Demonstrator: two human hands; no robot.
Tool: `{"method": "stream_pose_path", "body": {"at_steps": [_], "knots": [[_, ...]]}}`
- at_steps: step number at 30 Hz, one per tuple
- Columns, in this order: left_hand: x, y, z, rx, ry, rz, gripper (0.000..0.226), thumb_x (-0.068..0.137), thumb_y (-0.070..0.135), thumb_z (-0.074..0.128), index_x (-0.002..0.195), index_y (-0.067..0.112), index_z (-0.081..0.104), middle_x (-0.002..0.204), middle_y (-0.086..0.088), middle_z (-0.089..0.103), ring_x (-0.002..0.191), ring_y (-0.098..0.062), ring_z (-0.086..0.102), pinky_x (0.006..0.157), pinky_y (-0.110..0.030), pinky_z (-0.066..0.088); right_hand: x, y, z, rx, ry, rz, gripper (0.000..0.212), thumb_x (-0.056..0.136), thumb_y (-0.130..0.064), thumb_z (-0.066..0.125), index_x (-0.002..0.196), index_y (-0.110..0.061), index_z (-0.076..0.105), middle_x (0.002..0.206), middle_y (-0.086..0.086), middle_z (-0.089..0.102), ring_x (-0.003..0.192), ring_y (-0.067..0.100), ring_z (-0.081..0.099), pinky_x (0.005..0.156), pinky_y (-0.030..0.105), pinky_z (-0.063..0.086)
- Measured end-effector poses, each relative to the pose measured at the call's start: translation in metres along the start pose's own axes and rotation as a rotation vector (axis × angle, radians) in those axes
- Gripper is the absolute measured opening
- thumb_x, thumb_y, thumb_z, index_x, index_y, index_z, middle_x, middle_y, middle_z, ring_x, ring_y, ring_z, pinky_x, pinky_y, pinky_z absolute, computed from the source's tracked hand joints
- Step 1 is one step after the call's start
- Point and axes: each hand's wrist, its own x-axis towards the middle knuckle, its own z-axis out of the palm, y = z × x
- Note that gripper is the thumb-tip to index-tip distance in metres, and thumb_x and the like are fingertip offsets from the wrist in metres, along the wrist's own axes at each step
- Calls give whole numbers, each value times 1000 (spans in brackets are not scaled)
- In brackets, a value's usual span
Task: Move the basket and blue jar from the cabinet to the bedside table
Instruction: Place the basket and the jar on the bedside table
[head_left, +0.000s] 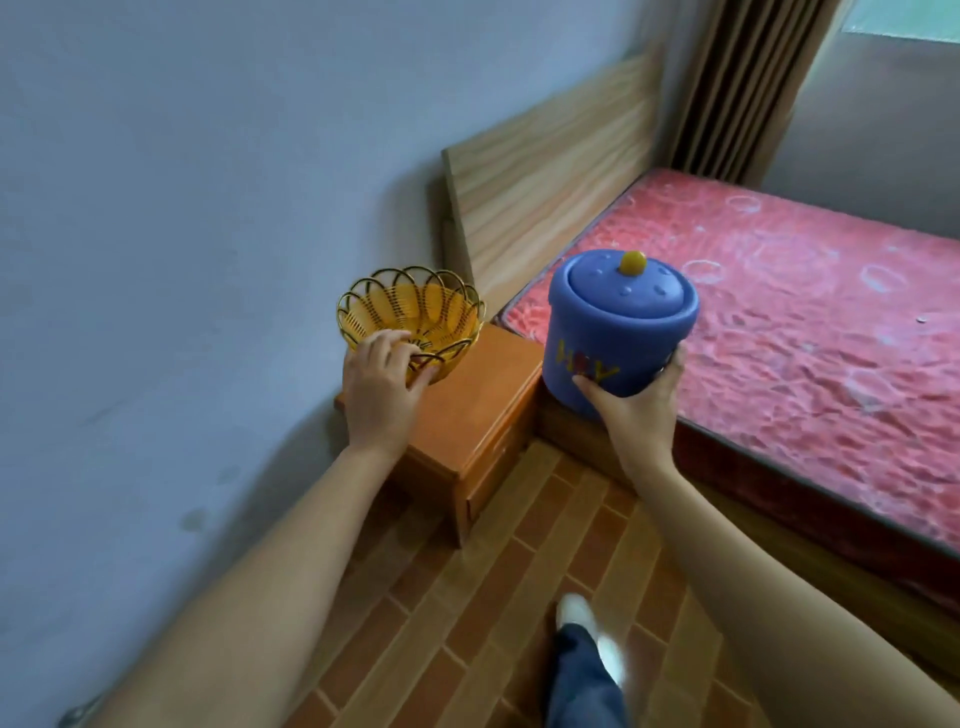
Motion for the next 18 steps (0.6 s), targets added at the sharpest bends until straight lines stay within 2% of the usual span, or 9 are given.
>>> {"method": "stream_pose_path", "body": {"at_steps": [1, 3, 4, 7, 14, 16, 18], "knots": [[5, -8, 3, 19, 13, -16, 25, 77, 22, 72, 91, 3, 64, 107, -13, 63, 106, -31, 53, 90, -46, 42, 9, 2, 11, 9, -25, 4, 111, 53, -32, 87, 141, -21, 20, 139, 2, 44, 124, 14, 45, 101, 33, 43], [17, -19, 13, 55, 35, -53, 25, 77, 22, 71, 91, 3, 64, 107, -12, 64, 106, -30, 53, 90, -45, 41, 30, 7, 33, 26, -73, -3, 112, 52, -34, 86, 141, -23, 20, 139, 0, 43, 125, 13, 44, 103, 38, 42], [24, -23, 19, 71, 41, -71, 25, 78, 22, 71, 92, 3, 64, 107, -12, 64, 106, -30, 53, 91, -44, 40, 42, 10, 43, 35, -98, -12, 111, 54, -31, 87, 141, -23, 20, 139, -2, 42, 125, 12, 44, 104, 35, 41], [46, -30, 44, 108, 69, -126, 25, 77, 22, 72, 92, 3, 64, 106, -13, 64, 106, -29, 53, 91, -43, 40, 83, 21, 73, 74, -188, -52, 105, 58, -20, 87, 139, -24, 22, 135, -8, 41, 123, 6, 42, 97, 12, 37], [95, -36, 115, 229, 104, -271, 23, 73, 21, 76, 87, 4, 67, 104, -12, 65, 108, -31, 51, 92, -51, 41, 194, 53, 133, 115, -440, -63, 102, 59, -17, 87, 140, -23, 25, 135, -10, 43, 120, -4, 42, 90, 2, 35], [107, -37, 132, 269, 107, -337, 21, 74, 23, 75, 86, 7, 67, 105, -8, 65, 110, -29, 50, 98, -58, 34, 218, 61, 148, 105, -494, -61, 102, 59, -17, 86, 140, -24, 24, 135, -10, 43, 120, -5, 43, 91, 5, 36], [116, -40, 148, 287, 91, -397, 20, 74, 24, 74, 86, 9, 68, 104, -6, 66, 110, -30, 52, 99, -59, 29, 236, 71, 162, 91, -534, -53, 103, 59, -17, 86, 140, -22, 24, 136, -7, 43, 123, -1, 42, 96, 15, 38]]}}
